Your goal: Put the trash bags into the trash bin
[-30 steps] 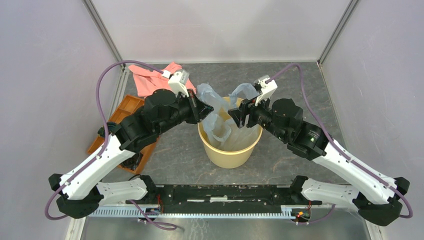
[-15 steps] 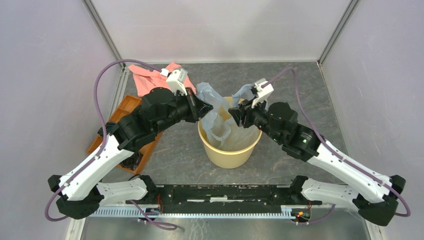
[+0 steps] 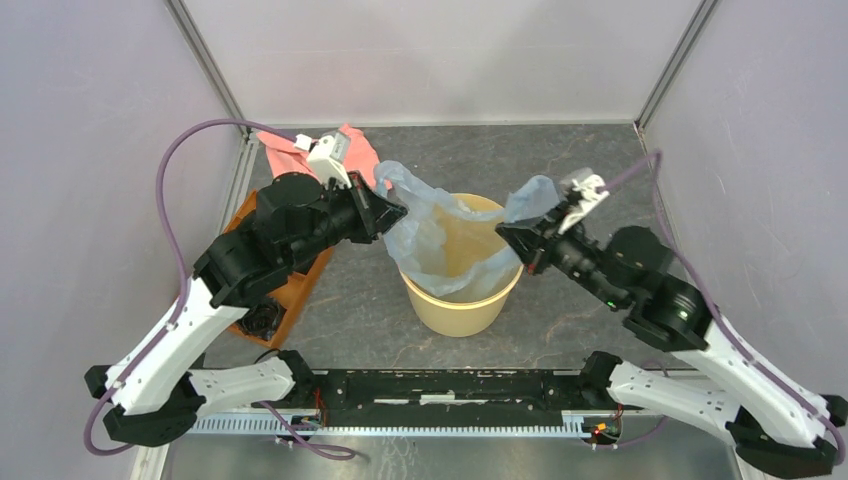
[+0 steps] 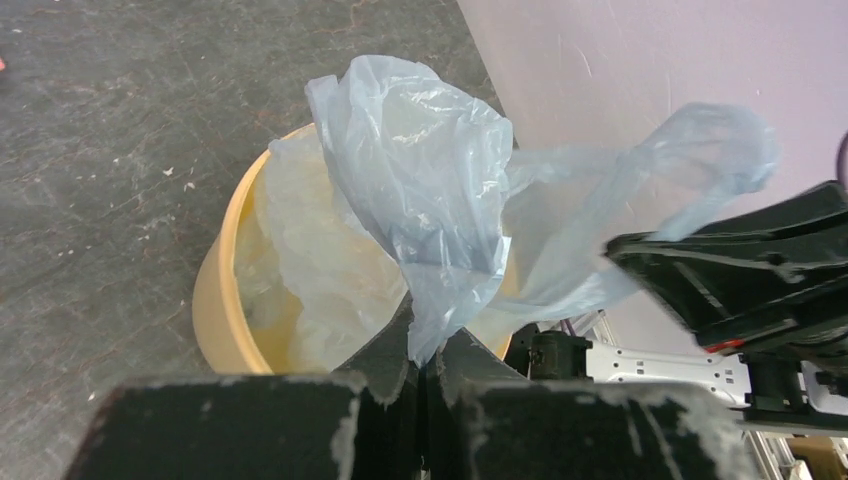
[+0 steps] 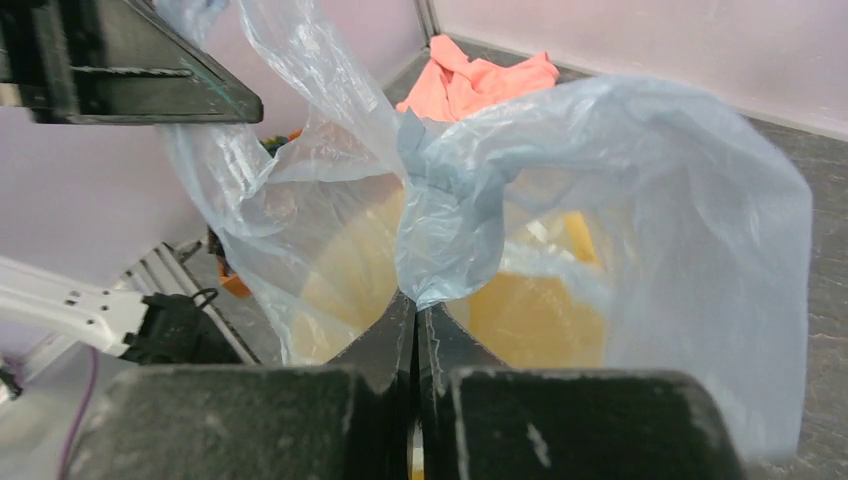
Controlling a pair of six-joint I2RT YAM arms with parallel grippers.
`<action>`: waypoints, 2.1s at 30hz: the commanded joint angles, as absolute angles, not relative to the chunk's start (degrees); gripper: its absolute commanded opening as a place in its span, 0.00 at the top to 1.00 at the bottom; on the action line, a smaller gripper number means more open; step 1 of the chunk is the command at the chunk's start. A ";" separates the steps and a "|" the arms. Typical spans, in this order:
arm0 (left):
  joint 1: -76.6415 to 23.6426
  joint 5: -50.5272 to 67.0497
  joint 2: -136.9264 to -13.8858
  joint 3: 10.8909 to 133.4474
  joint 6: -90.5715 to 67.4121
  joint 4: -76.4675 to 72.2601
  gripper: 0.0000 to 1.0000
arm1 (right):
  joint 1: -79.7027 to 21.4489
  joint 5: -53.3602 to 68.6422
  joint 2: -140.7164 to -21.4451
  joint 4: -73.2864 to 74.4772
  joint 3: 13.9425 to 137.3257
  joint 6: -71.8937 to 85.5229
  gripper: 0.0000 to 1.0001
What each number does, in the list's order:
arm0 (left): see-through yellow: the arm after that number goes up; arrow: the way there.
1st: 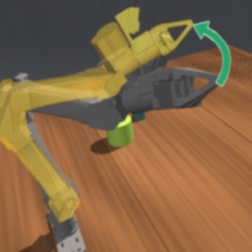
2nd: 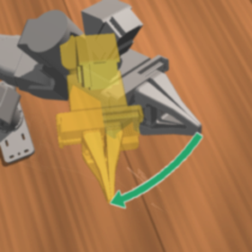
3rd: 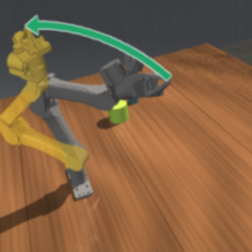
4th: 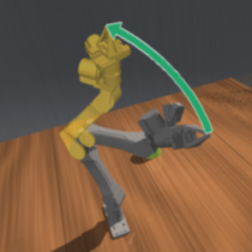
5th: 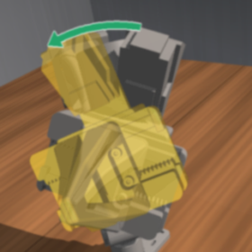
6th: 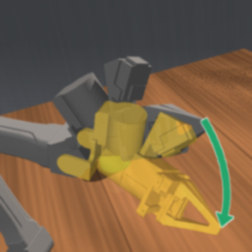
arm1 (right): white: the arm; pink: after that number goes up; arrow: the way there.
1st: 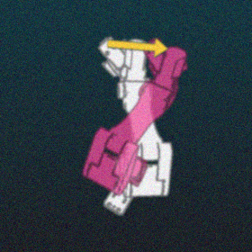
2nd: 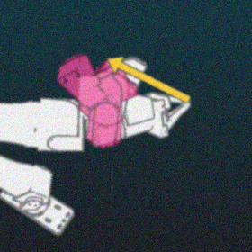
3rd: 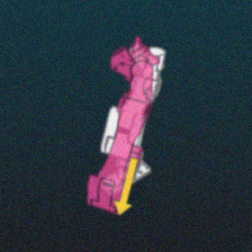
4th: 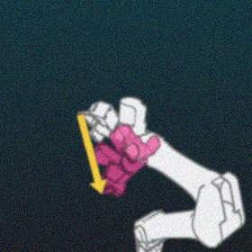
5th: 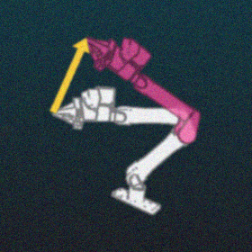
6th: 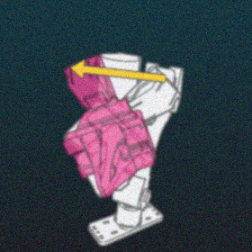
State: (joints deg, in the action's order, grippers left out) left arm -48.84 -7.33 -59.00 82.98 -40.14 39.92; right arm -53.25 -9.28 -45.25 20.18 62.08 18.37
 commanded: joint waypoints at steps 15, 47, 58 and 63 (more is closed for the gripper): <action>-48.43 -11.43 -46.18 76.59 -46.44 49.64 0.98 | -53.52 -4.23 -26.43 41.33 56.14 26.95 0.96; -48.43 -20.09 -48.80 47.44 -46.06 37.77 0.98 | -53.57 -24.66 -19.39 32.69 30.16 34.77 0.62; -48.43 -16.22 -37.65 51.09 -42.97 46.77 0.35 | -53.49 -6.12 -16.52 48.24 46.04 30.10 0.21; -48.42 -12.73 -29.56 59.23 -41.10 53.54 0.07 | -53.52 -3.76 -17.47 51.98 54.56 27.15 0.06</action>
